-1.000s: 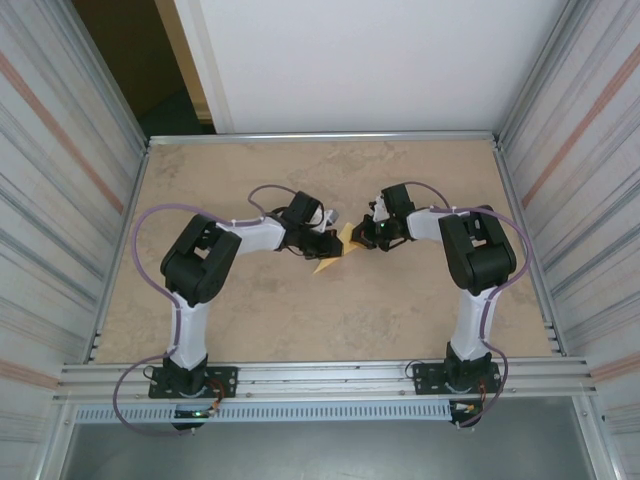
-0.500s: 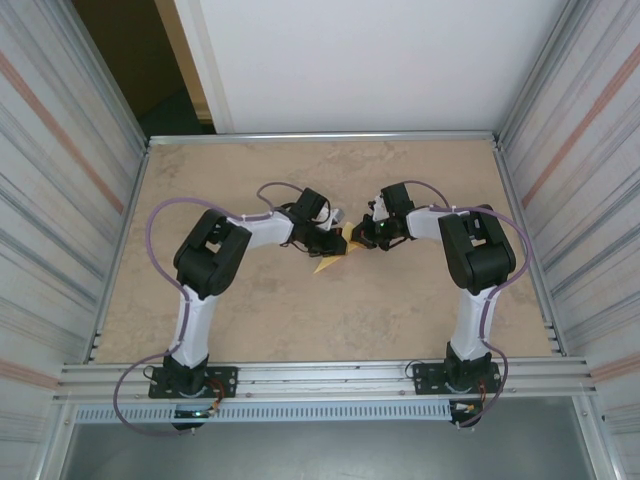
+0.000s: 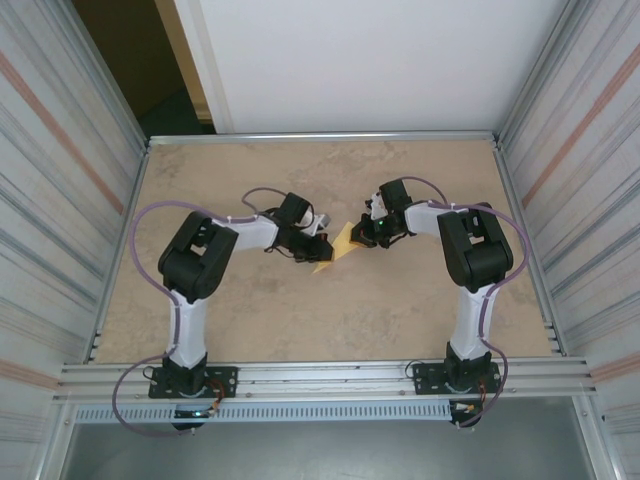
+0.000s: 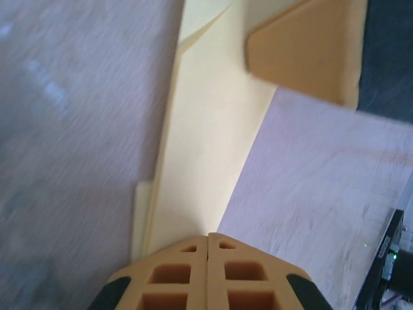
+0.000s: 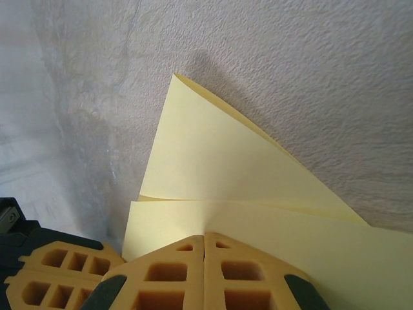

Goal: Fold a paper plane with a square sheet of paper (pick it up from the middle)
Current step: Fold the wing for the fifth time at the center of the table.

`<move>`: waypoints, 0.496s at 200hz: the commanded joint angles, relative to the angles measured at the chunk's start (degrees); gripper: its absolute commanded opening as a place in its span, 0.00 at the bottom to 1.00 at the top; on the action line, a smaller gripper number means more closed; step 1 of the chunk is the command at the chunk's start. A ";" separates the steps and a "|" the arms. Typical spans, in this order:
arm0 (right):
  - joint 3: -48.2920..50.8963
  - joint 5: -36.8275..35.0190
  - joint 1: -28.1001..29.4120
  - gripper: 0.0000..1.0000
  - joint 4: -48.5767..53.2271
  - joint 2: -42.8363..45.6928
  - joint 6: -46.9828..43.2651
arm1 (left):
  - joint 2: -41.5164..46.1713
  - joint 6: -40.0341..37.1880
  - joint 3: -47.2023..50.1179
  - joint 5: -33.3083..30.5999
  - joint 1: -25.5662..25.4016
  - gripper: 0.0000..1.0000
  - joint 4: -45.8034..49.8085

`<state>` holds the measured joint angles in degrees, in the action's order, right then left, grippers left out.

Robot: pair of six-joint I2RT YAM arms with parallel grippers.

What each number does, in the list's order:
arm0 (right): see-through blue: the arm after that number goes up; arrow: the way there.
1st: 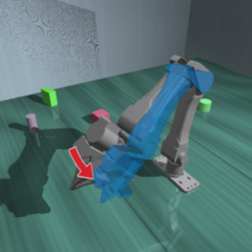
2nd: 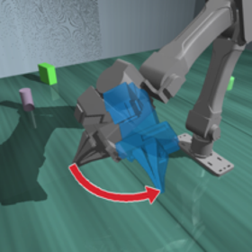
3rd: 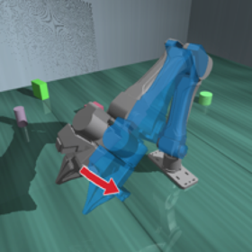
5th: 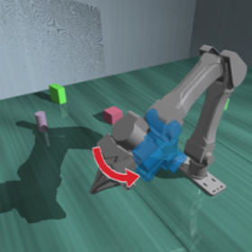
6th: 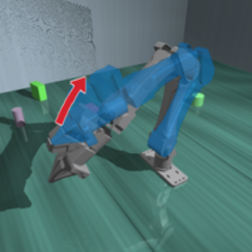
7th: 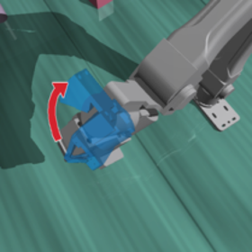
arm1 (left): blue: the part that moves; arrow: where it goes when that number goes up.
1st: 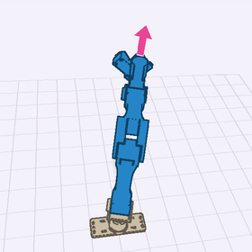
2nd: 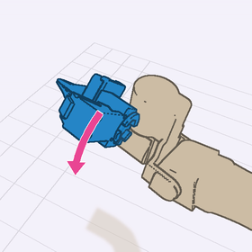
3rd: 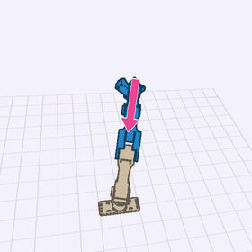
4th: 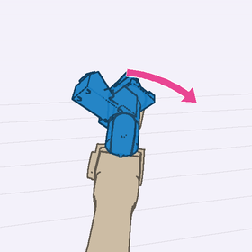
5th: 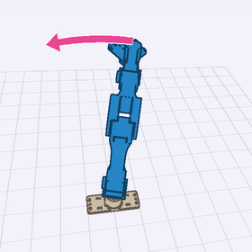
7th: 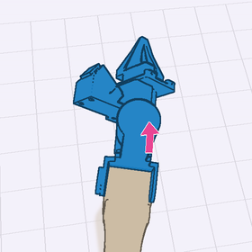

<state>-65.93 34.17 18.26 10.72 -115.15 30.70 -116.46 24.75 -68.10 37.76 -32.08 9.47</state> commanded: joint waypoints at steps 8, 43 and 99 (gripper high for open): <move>2.67 -14.53 -1.51 0.00 10.03 -5.91 -3.10 | 2.46 -4.98 5.07 -0.04 1.51 0.03 12.61; 2.71 -14.57 -1.47 0.00 10.03 -5.77 -3.17 | 4.46 -7.10 7.48 -2.19 2.47 0.01 15.37; 2.76 -14.39 -1.34 0.00 9.94 -5.72 -3.21 | 5.31 -10.77 6.76 -8.26 2.54 0.00 21.79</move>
<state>-66.28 34.17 18.26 11.25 -115.26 29.43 -111.39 17.58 -63.26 36.05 -29.95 17.21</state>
